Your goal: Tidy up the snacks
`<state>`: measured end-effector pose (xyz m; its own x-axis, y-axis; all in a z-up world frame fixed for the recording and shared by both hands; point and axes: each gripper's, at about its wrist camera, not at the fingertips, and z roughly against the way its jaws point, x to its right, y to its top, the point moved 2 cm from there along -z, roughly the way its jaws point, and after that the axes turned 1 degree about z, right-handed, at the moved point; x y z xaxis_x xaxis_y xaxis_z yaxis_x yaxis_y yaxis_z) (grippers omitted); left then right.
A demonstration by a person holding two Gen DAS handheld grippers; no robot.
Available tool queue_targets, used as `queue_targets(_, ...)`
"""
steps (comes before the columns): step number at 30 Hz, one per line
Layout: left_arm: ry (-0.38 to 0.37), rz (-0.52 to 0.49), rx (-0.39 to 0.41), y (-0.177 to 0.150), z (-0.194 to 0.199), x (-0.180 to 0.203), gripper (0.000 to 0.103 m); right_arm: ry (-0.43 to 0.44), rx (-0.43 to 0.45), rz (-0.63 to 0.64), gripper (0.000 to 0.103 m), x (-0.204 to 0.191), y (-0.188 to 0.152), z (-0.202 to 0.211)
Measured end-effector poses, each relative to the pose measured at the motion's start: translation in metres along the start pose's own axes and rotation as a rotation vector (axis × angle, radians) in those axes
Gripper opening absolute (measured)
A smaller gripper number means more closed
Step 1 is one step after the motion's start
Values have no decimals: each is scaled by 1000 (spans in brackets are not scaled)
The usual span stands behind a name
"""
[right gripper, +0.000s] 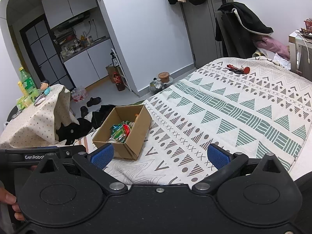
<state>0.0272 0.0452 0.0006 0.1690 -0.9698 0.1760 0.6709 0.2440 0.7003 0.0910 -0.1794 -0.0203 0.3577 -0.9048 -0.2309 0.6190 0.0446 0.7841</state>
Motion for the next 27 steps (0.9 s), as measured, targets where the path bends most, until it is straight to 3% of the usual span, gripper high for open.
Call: queue_targets(27, 4, -18, -5, 1, -2, 1, 103, -5, -18, -4, 103, 0, -6, -7)
